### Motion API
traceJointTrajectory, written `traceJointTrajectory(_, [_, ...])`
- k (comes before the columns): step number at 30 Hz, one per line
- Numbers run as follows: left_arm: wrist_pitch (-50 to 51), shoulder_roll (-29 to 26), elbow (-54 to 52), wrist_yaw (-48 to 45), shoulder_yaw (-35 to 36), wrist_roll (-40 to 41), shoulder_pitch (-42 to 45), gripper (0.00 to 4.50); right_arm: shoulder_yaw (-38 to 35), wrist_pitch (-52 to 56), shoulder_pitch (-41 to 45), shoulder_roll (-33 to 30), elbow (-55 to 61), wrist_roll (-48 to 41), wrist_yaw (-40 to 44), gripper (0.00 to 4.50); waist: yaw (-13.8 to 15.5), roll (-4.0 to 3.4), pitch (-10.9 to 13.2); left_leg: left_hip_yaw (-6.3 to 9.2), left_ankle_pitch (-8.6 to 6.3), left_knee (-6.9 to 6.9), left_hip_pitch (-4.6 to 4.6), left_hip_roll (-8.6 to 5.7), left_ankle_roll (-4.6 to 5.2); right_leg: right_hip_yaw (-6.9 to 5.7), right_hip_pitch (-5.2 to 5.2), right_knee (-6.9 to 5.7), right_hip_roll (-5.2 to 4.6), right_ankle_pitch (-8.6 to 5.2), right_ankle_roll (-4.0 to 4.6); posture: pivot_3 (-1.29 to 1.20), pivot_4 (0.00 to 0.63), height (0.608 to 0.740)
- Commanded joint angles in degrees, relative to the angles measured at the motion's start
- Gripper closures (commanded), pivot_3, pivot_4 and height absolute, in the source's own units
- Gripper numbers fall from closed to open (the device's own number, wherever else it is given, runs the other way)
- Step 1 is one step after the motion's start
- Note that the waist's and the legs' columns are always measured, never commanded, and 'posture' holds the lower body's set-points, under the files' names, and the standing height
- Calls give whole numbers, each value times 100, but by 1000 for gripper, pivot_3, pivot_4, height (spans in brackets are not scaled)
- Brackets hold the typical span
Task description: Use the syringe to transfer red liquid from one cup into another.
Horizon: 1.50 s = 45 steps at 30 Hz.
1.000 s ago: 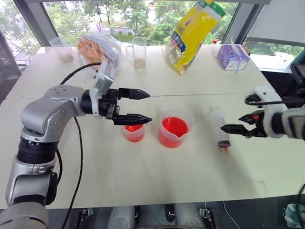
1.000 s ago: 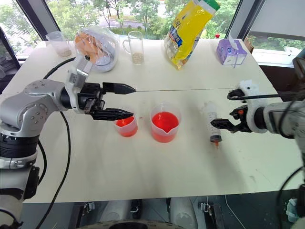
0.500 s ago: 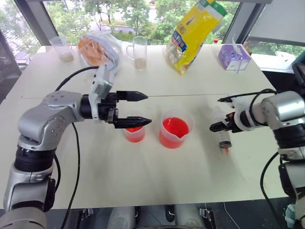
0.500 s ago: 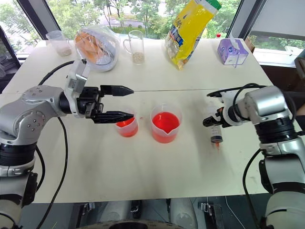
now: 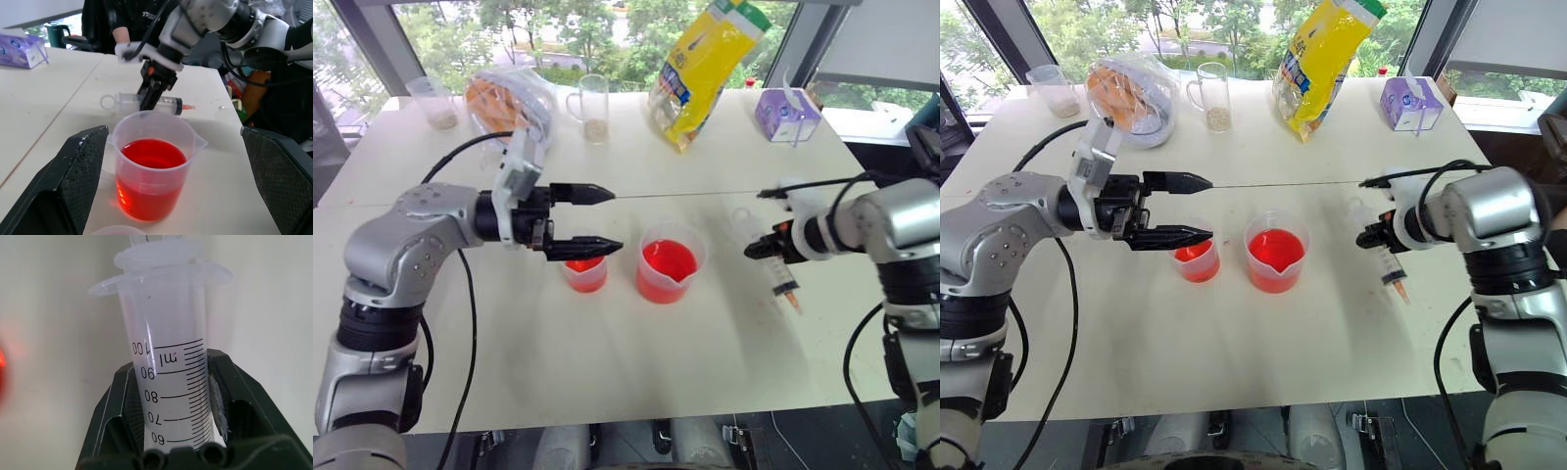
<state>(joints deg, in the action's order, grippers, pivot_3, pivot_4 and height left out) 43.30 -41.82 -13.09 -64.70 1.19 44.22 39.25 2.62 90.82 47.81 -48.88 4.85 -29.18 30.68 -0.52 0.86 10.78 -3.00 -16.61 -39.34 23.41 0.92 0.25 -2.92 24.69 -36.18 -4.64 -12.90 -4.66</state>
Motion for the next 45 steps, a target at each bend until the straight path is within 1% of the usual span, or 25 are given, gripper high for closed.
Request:
traceJointTrajectory(1, [-170,6,363,-133,48,-115,443,0,-1237,-1071,-295,101,1722,-275,108,3090,9,0,0,1,0,0,0,-1,0,-1,-1,1,0,0,-1,0,150,740])
traceJointTrajectory(3, [-198,18,675,-286,42,-136,687,0,-1605,-1604,-409,431,2329,-289,-74,3090,6,0,0,4,0,1,1,-1,0,-5,-1,1,1,0,-1,0,150,740])
traceJointTrajectory(4, [-212,49,814,-350,15,-163,809,0,-1920,-2071,-511,687,2675,-455,6,3090,-3,0,0,4,0,1,0,-2,0,-5,-2,1,2,0,-1,0,150,740])
traceJointTrajectory(6, [-261,122,1126,-476,-73,-251,1073,0,-2157,-2630,-508,1122,3091,-725,41,3090,-10,2,-1,4,0,1,-2,-2,-1,-6,-3,1,2,0,-2,0,150,740])
traceJointTrajectory(8, [-302,224,1377,-608,-175,-344,1343,0,-2450,-2801,-493,1720,3357,-1462,35,3090,-9,2,-1,2,1,1,-3,-2,-2,-5,-3,-1,2,0,-2,0,150,740])
traceJointTrajectory(10, [-365,273,1600,-781,-230,-420,1520,0,-2442,-2917,-620,2060,3462,-1845,-1,3090,-9,2,-1,3,2,1,-4,-1,-3,-5,-5,-3,2,0,-2,0,150,740])
traceJointTrajectory(11, [-402,307,1681,-844,-275,-469,1583,0,-2310,-3124,-791,2167,3509,-1834,32,3090,-9,2,-1,5,2,1,-4,1,-3,-6,-6,-3,1,0,-2,0,150,740])
traceJointTrajectory(14, [-438,441,1834,-1042,-376,-549,1756,0,-1691,-3936,-1489,2502,3559,-1409,62,3090,2,7,-4,3,1,1,-4,-5,-2,-6,-8,-2,-1,0,-1,0,150,740])
traceJointTrajectory(19, [-502,735,2063,-1151,-414,-616,2099,0,-859,-5248,-2371,2654,3199,-580,318,3090,2,7,-4,3,1,0,-3,-11,-2,-6,-8,-1,-3,0,-1,0,150,740])
traceJointTrajectory(22, [-484,892,2110,-1179,-447,-651,2232,0,-535,-5993,-2731,2659,2837,-96,463,3090,-10,6,-4,3,1,0,-4,-11,-2,-5,-8,-2,-2,0,-2,0,150,740])
traceJointTrajectory(25, [-399,1028,2113,-1226,-473,-621,2342,0,-373,-6469,-2907,2687,2536,180,517,3090,-24,6,-3,3,2,0,-7,-10,-2,-5,-8,-4,0,0,-2,0,150,740])
traceJointTrajectory(31, [-420,1281,2122,-1225,-638,-782,2344,0,-158,-6892,-3097,2714,2289,427,499,3090,-10,6,-3,5,2,0,-9,-7,-3,-6,-8,-6,2,0,-1,0,150,740])
traceJointTrajectory(39, [-615,1470,2332,-1179,-827,-1143,2304,0,-58,-6988,-3110,2724,2223,513,479,3090,-9,6,-3,5,2,0,-9,-8,-3,-6,-8,-6,2,0,-1,0,150,740])
traceJointTrajectory(42, [-655,1491,2390,-1201,-870,-1228,2305,811,-38,-6986,-3093,2721,2218,536,481,3090,-9,6,-3,5,2,0,-9,-8,-3,-6,-8,-6,2,0,-1,0,150,740])
traceJointTrajectory(43, [-648,1494,2402,-1205,-871,-1233,2310,1386,-33,-6983,-3091,2717,2220,541,481,3090,-10,6,-3,5,2,0,-9,-8,-3,-6,-8,-6,1,0,-1,0,150,740])
traceJointTrajectory(45, [-647,1506,2415,-1205,-875,-1261,2309,2379,-22,-6971,-3092,2703,2234,547,481,3090,-8,6,-3,5,2,0,-8,-8,-3,-6,-8,-6,1,0,-1,0,150,740])
